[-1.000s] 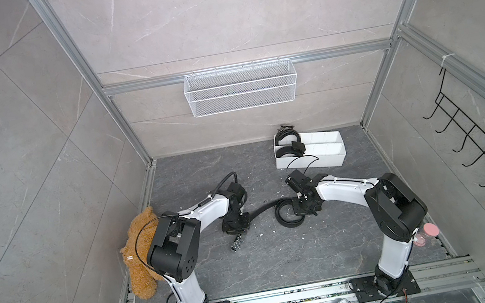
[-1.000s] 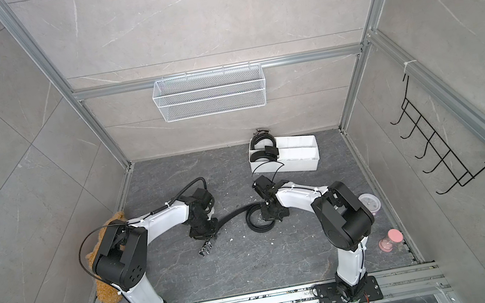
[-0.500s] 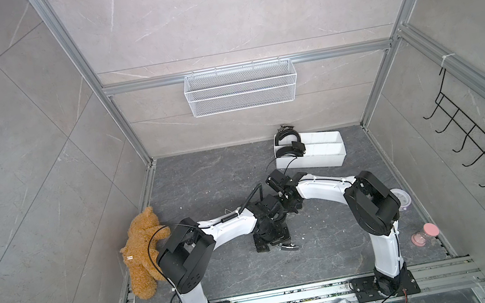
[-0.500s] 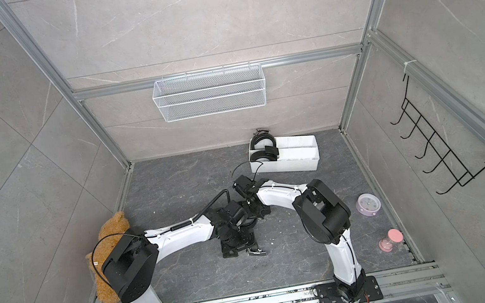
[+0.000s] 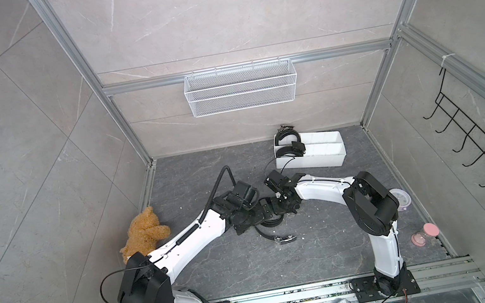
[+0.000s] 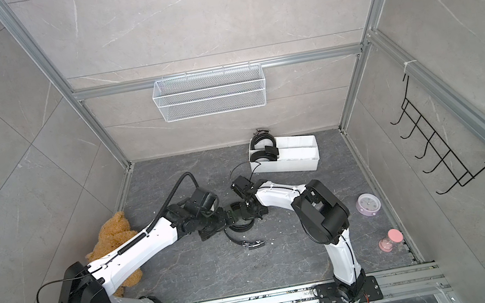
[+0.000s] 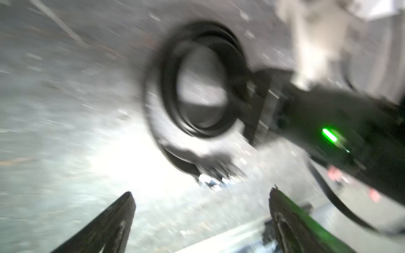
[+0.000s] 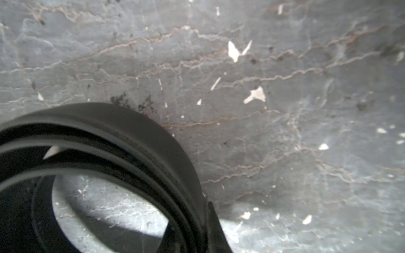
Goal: Place the belts into the storage roll
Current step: Roll the belt at the center of the board.
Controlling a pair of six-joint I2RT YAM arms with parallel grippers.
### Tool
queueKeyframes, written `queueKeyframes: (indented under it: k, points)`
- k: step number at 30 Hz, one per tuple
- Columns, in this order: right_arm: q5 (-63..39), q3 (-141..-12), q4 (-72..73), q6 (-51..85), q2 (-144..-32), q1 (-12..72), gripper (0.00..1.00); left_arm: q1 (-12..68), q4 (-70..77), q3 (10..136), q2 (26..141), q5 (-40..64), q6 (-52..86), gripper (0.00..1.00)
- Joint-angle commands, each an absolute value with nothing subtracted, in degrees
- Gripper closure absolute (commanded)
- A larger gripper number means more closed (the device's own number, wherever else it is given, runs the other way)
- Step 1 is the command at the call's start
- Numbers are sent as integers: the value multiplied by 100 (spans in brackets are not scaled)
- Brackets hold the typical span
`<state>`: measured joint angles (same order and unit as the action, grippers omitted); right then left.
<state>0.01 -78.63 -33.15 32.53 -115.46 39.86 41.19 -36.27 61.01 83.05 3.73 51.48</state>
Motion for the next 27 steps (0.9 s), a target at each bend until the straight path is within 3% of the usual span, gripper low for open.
queueKeyframes:
  k: [1,14,18,23,25,27]
  points:
    - [-353,-7665,-3576,3160,-12015,4094,100,3955,-3787,5946,8565,-341,4650,1]
    - [-246,-7655,-3695,3083,-12006,4164,100,3779,-2340,6086,9825,56,4225,1]
    - [-234,-7725,-3765,3085,-11991,4184,100,3868,-2539,6163,10287,139,4530,9]
    - [-202,-7836,-3875,3025,-11975,4184,100,3959,-2671,6244,10592,11,4926,34]
    - [-197,-7917,-3971,2991,-11988,4184,100,4014,-2682,6332,10636,10,4998,56]
    - [-210,-8005,-4076,2946,-11955,4185,92,4101,-2846,6475,10693,0,5058,77]
